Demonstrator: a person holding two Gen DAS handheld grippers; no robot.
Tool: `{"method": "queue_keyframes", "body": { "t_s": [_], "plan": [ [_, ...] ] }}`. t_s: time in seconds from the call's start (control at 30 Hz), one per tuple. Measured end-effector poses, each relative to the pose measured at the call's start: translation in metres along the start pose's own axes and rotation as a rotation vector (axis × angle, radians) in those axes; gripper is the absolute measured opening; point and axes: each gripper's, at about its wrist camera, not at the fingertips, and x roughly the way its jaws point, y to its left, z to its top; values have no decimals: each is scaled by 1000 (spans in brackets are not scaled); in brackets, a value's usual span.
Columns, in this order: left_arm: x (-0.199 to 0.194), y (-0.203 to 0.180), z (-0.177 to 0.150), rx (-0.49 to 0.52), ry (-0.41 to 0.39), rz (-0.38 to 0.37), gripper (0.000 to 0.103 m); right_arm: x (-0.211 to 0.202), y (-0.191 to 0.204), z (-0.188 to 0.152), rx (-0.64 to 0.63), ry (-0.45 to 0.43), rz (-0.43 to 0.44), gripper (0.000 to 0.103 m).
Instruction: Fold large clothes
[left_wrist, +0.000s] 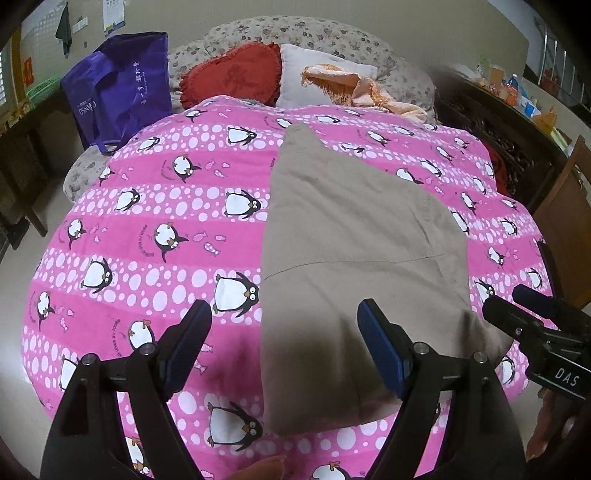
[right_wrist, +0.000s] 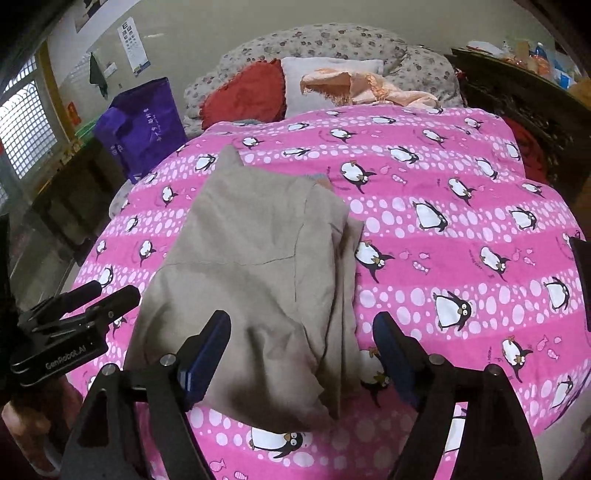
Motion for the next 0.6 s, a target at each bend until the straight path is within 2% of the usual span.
{"method": "queue_keyframes", "body": {
  "t_s": [0.6],
  "plan": [
    [7,2,3,-17,11,-4,81,9,13,5,-36,6,-21,82]
  ]
}}
